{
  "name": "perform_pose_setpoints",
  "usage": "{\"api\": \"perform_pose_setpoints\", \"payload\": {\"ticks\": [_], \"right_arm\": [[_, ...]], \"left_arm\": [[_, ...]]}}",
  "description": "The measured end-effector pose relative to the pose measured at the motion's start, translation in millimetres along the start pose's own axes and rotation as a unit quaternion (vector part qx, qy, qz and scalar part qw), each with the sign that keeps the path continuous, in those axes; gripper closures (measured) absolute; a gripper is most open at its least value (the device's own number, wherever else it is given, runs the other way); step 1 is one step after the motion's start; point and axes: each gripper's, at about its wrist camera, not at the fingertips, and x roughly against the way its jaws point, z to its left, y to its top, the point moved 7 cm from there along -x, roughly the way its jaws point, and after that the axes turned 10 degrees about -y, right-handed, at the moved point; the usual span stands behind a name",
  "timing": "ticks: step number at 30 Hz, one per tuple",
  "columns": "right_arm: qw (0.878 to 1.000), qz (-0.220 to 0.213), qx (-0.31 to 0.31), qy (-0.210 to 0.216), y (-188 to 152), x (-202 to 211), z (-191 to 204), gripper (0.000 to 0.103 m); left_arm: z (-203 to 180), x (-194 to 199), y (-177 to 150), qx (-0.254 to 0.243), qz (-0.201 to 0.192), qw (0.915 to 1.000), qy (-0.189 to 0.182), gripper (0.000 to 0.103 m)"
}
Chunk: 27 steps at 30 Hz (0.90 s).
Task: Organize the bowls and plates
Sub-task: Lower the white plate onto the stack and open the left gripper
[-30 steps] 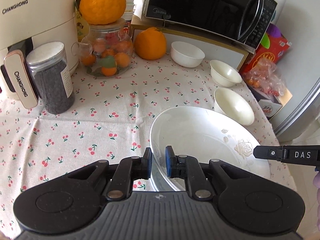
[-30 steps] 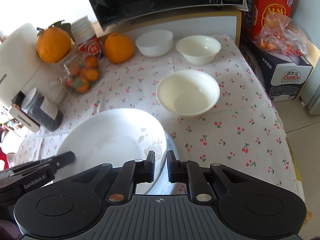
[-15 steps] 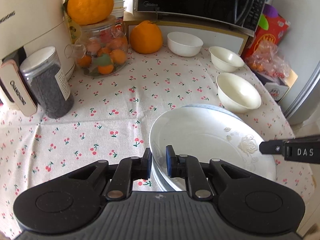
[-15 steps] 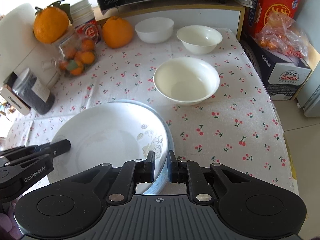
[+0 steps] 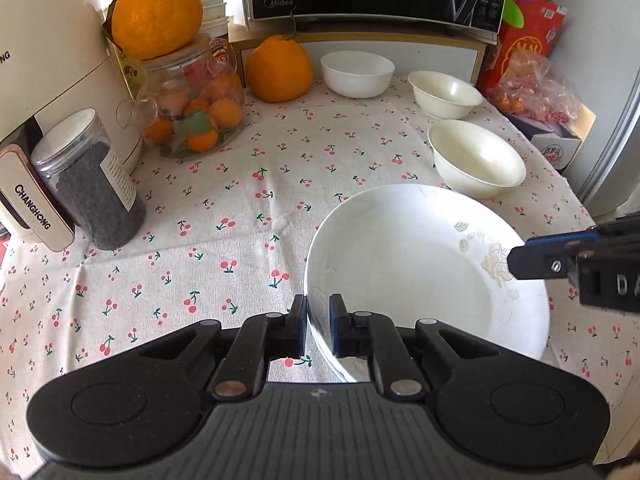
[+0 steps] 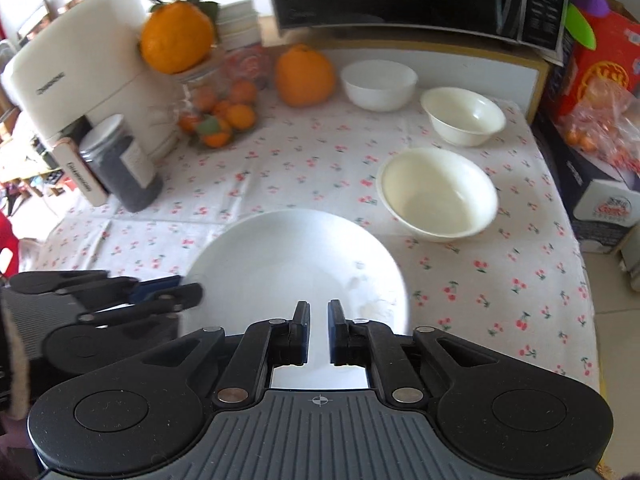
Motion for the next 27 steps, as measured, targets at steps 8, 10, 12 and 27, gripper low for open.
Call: {"api": "perform_pose_setpoints", "payload": {"ticks": [8,10,12,27], "right_arm": [[1.000,0.014,-0.016,0.003,-2.1,-5.6,-10.1,0.088],[1.000,0.014,-0.013,0.004,-2.0,-5.3,-8.6,0.088],[1.000,0.014,-0.011,0.004,-1.9,-5.3,-7.6,0.088],[0.999,0.029,-0.019,0.005,-3.0,-9.9,-10.7,0.082]], "left_arm": [[2.0,-1.0,0.8,0.005,0.003,1.0000,-0.002,0.093],[2.3,-0.9,1.1,0.008,0.003,1.0000,-0.002,0.093],[2.6,-1.1,0.9,0.008,0.005,1.0000,0.001,0.092],[5.4,-3.1,0.4,0.018,0.013,0.9997,0.007,0.067]]}}
